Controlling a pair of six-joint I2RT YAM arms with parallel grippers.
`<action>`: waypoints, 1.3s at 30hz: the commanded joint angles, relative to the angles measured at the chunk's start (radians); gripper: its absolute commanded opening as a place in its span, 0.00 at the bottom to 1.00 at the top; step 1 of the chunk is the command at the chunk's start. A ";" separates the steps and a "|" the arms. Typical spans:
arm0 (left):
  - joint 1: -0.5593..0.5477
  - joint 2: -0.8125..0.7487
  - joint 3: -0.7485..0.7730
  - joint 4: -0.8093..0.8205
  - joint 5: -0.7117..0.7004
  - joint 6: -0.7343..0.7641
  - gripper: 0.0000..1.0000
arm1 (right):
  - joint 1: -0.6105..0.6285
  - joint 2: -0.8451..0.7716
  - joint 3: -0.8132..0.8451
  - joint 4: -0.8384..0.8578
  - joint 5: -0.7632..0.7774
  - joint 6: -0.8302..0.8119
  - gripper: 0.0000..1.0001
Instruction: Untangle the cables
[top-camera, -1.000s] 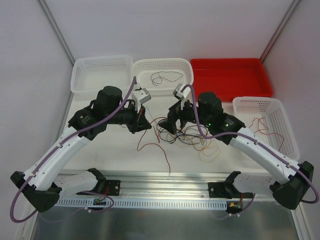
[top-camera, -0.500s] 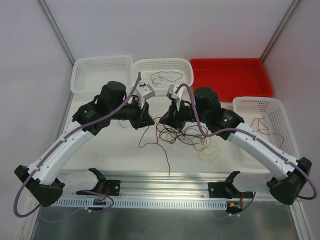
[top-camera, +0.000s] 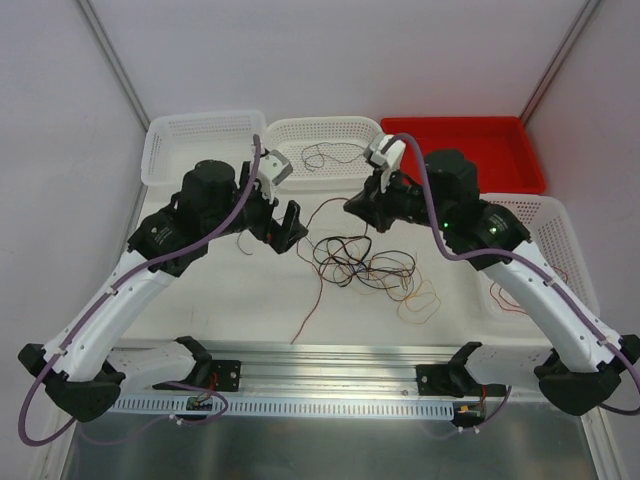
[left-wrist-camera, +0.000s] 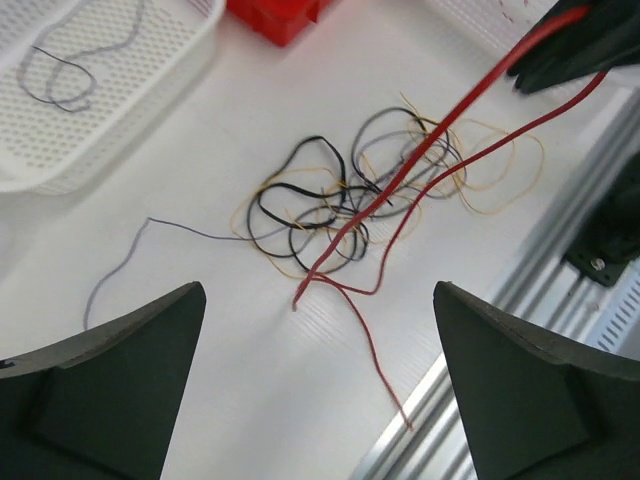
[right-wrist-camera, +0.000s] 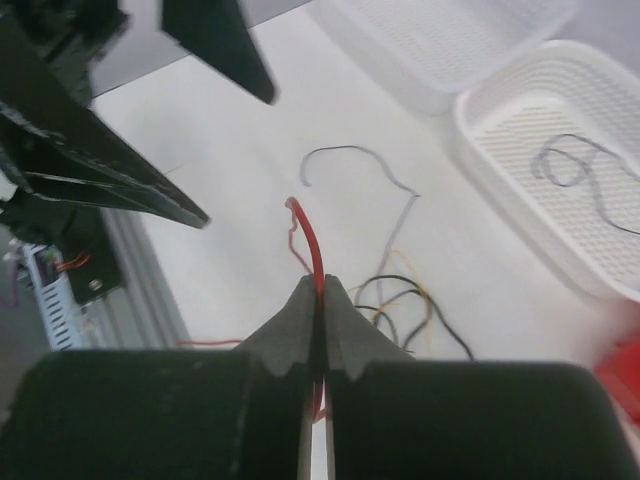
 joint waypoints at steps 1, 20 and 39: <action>-0.005 -0.085 -0.012 0.105 -0.174 0.018 0.99 | -0.052 -0.056 0.140 -0.077 0.183 -0.003 0.01; 0.252 -0.134 -0.383 0.303 -0.464 -0.068 0.99 | -0.390 -0.108 0.503 -0.158 0.882 -0.138 0.01; 0.259 -0.127 -0.425 0.305 -0.550 -0.048 0.99 | -0.976 -0.108 0.221 -0.023 0.889 0.070 0.01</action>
